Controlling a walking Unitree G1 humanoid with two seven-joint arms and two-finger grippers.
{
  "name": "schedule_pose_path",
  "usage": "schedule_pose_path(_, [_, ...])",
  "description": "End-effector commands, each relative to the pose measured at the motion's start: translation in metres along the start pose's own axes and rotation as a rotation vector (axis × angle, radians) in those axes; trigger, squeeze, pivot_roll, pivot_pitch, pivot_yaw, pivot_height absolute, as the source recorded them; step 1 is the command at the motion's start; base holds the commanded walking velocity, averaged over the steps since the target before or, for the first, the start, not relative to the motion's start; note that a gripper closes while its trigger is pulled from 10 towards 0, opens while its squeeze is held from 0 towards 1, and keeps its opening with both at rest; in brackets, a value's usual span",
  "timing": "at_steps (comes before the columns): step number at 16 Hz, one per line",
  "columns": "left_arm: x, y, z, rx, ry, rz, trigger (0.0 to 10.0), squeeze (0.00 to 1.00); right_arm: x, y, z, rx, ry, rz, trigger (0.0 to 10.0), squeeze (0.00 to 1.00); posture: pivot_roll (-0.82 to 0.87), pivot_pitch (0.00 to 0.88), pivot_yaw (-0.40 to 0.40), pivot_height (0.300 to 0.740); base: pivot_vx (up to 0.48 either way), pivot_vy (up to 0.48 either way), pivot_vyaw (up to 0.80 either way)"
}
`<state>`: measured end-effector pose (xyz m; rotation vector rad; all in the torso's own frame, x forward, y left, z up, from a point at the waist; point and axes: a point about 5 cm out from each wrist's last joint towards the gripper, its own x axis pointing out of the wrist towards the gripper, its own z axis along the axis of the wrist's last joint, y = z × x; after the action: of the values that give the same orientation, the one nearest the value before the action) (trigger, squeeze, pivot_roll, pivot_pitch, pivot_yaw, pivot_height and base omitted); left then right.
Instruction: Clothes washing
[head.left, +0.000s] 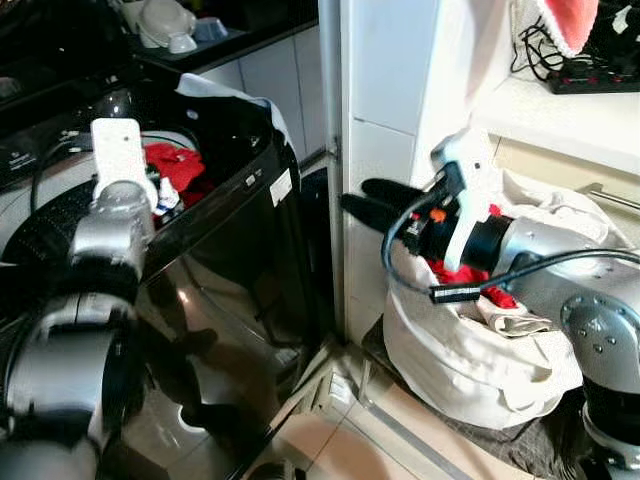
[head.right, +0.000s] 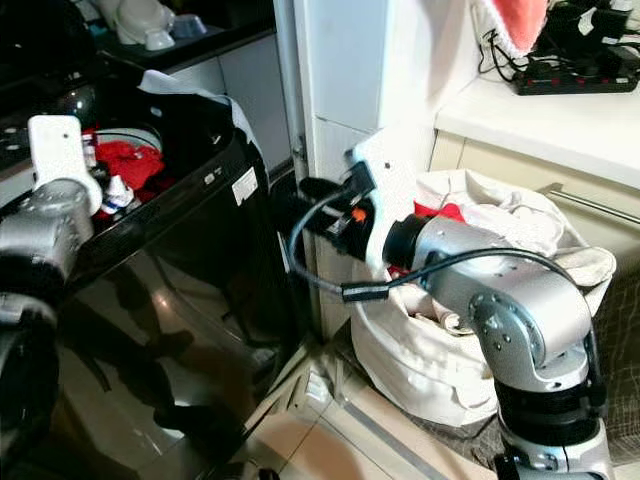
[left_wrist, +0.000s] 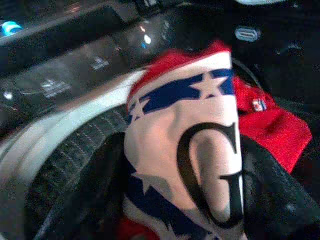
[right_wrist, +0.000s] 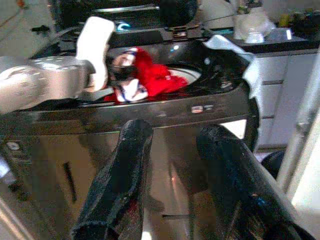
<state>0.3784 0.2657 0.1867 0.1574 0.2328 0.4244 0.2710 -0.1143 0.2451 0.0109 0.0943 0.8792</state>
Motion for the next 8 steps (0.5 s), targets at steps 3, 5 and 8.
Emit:
schedule_pose_path(3, [-0.013,0.004,-0.005,-0.029,-0.029,-0.045,10.0,0.00,0.001,-0.015,0.003,0.013,-0.003,-0.102,10.0,0.00,0.01,0.000,0.102,0.740,0.000,0.000,0.00])
schedule_pose_path(5, [-0.022,0.000,0.003,-0.047,-0.119,-0.088,10.0,0.00,0.001,-0.018,0.003,0.019,-0.001,-0.128,10.0,0.00,0.01,0.000,0.100,0.740,0.000,0.000,0.00])
schedule_pose_path(8, [-0.035,-0.001,0.015,0.016,-0.212,-0.067,10.0,0.00,0.001,-0.022,0.003,0.026,-0.004,-0.164,10.0,0.00,0.01,0.000,0.101,0.740,0.000,0.000,0.00])
